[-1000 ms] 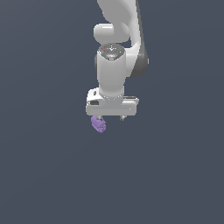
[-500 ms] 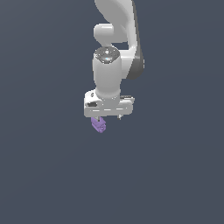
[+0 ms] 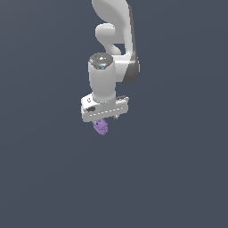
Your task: Pick up the object and move it to a goal position.
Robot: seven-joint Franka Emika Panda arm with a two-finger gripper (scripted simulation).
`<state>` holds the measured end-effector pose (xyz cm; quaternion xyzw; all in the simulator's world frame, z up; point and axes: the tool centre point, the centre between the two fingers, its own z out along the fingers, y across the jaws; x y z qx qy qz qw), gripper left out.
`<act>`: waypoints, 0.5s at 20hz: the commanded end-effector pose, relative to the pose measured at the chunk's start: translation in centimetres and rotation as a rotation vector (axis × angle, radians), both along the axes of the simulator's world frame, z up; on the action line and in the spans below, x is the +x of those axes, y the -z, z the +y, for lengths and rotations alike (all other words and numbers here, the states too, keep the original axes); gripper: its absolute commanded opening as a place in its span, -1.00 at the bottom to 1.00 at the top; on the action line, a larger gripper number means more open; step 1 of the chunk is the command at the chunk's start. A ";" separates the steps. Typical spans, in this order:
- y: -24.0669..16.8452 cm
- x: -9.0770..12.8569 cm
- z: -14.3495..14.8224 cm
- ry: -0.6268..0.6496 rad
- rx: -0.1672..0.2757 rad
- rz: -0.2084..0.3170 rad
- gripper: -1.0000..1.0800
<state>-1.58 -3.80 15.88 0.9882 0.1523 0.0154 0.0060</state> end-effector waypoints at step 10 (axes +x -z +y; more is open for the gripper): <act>2.4 -2.4 -2.6 -0.251 -0.002 0.021 0.92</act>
